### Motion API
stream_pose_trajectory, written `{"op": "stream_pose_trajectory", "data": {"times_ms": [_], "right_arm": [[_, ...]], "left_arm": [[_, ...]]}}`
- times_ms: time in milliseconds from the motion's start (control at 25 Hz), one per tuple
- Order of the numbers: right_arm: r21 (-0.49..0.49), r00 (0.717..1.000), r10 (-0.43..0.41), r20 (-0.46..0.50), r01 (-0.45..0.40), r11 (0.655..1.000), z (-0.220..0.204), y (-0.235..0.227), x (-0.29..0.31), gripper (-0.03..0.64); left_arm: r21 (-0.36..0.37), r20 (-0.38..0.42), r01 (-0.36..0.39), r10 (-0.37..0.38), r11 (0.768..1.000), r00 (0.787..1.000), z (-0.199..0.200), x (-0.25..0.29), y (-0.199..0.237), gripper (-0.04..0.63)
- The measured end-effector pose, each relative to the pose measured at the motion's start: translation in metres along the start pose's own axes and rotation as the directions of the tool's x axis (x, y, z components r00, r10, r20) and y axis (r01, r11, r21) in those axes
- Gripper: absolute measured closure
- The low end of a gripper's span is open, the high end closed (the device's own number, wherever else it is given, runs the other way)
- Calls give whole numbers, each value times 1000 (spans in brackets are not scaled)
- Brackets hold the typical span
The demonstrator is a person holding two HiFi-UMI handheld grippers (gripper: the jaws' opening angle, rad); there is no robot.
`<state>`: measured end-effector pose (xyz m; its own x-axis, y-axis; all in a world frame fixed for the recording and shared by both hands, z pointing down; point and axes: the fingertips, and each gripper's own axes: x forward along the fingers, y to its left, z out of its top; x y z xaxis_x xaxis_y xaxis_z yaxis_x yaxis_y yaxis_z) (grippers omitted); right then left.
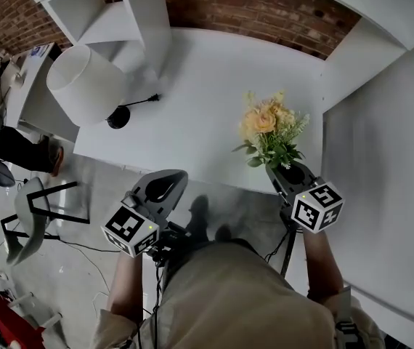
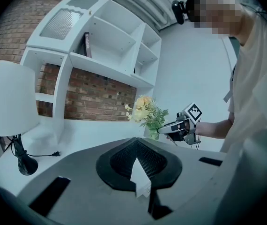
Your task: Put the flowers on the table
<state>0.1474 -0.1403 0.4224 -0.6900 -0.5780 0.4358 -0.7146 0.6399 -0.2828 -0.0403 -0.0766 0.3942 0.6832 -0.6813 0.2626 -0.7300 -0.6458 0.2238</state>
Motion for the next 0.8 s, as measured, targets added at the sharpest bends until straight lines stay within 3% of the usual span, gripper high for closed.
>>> {"op": "stream_pose_trajectory", "data": {"times_ms": [800], "right_arm": [[-9, 993, -115, -10, 115, 993, 11, -32, 47, 560]], "left_arm": [[-33, -10, 45, -46, 998, 999, -1, 21, 34, 588]]}}
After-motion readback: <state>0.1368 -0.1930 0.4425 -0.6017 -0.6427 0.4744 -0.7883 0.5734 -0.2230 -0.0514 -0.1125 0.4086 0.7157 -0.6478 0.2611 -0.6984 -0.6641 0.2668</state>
